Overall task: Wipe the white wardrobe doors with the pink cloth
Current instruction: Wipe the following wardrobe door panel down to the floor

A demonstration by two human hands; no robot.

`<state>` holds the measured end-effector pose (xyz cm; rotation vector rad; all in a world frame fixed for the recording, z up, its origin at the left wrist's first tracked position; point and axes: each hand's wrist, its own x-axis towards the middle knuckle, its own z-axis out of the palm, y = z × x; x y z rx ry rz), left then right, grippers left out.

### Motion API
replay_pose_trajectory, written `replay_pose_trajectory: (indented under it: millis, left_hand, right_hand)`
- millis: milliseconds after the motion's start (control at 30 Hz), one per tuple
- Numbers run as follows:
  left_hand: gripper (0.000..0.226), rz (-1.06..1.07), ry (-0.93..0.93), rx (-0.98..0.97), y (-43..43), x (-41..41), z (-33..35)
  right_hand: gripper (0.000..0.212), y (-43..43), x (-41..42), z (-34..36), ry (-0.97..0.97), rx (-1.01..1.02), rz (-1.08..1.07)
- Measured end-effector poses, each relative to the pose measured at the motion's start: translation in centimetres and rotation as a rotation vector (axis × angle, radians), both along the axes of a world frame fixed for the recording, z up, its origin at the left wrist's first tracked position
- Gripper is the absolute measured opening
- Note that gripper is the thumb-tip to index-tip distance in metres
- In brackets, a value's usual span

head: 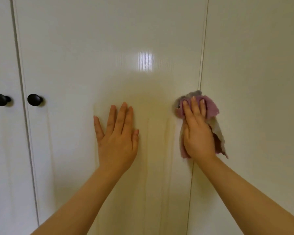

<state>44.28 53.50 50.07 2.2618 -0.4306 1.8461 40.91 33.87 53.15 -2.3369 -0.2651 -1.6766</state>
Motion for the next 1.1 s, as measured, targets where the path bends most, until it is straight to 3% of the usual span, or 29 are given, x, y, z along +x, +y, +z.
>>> replay_pose_trajectory:
  millis: [133, 333, 400, 533, 733, 933, 1033, 1100]
  left_hand:
    - [0.053, -0.003, -0.001, -0.012, 0.3, 0.0, 0.0]
    - [0.052, -0.013, -0.023, -0.018, 1.0, -0.2, -0.8]
    - [0.051, -0.018, -0.019, -0.004, 0.8, -0.1, -0.4]
    - [0.050, -0.030, -0.015, -0.022, -0.1, 0.2, 0.0]
    - [0.051, -0.049, 0.007, 0.003, 0.3, -0.3, -2.3]
    - [0.051, -0.048, 0.019, -0.006, 0.3, -0.4, -2.2]
    - [0.050, -0.051, 0.026, 0.004, 0.6, -0.6, -2.4]
    - [0.050, -0.050, 0.035, 0.023, 1.0, -0.6, -2.3]
  right_hand:
    - [0.052, 0.6, 0.7, 3.8, -0.071, 0.055, -0.095]
    - [0.056, 0.1, 0.4, -4.5, -0.030, -0.078, -0.088]
    - [0.056, -0.2, -0.2, -2.7, -0.006, -0.115, -0.079]
    - [0.054, 0.6, 0.3, 2.2, -0.048, 0.026, -0.162]
    - [0.061, 0.4, -0.5, -7.1, 0.028, -0.109, -0.137]
    - [0.054, 1.2, 0.6, 1.8, -0.074, 0.020, -0.166]
    - [0.057, 1.3, 0.7, -3.0, -0.053, -0.117, -0.208]
    - [0.056, 0.8, 0.1, -4.8, -0.014, -0.155, -0.119]
